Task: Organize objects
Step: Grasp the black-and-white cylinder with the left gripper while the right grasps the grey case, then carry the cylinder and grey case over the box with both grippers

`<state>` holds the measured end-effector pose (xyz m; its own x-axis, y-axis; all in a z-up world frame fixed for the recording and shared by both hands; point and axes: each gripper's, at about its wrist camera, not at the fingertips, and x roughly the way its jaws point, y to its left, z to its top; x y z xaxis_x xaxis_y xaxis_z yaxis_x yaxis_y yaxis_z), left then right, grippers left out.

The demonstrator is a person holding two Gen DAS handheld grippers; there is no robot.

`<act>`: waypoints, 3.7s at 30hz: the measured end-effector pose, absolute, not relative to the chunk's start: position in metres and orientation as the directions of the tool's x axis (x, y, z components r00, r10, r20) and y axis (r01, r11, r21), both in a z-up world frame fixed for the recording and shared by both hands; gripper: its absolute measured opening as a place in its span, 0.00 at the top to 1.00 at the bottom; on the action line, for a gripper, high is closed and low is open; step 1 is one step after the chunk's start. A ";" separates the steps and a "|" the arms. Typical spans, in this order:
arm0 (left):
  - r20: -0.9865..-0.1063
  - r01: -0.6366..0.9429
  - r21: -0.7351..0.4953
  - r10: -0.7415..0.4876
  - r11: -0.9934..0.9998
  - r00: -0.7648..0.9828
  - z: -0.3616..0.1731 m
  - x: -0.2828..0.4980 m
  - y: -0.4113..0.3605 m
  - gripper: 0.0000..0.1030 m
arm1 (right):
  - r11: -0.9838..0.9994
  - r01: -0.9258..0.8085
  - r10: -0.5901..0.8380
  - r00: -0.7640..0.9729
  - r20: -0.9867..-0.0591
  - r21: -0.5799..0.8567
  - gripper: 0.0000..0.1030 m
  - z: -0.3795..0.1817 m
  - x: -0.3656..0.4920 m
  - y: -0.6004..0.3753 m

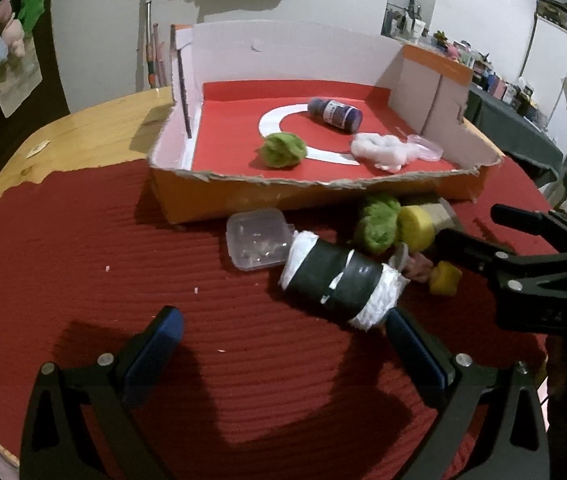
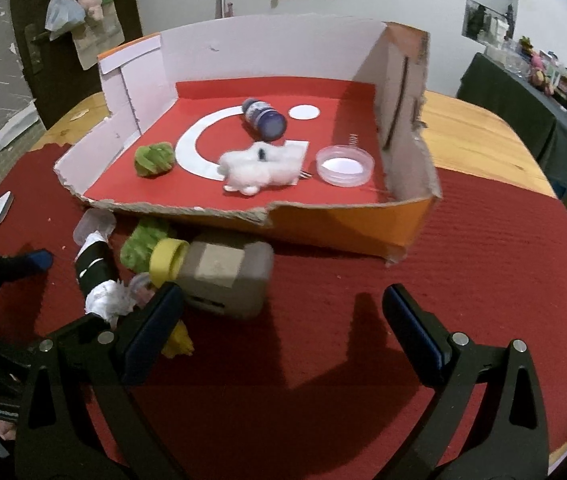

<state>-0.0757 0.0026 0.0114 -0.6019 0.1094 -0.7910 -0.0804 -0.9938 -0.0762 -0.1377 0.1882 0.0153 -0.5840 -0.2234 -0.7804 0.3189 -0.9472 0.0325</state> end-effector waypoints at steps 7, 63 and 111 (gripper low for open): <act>-0.783 -0.111 -0.071 0.125 -0.991 -0.610 0.013 -0.073 0.007 0.00 | -0.942 0.332 -0.230 -0.562 -0.795 0.038 0.01 0.010 -0.145 0.180; -0.722 -0.168 -0.134 0.212 -0.977 -0.658 0.044 -0.059 0.008 0.44 | -0.892 0.426 -0.395 -0.574 -0.717 0.150 0.50 0.052 -0.099 0.180; -0.776 -0.207 -0.174 0.263 -0.963 -0.573 0.061 -0.142 -0.001 0.44 | -0.852 0.493 -0.445 -0.506 -0.739 0.176 0.50 0.075 -0.167 0.172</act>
<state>-0.1417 -0.0012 0.0614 -0.5735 0.2632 -0.7758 -0.2071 -0.9628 -0.1735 -0.1665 0.1725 0.0754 -0.5055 -0.4449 -0.7393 0.4925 -0.8523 0.1761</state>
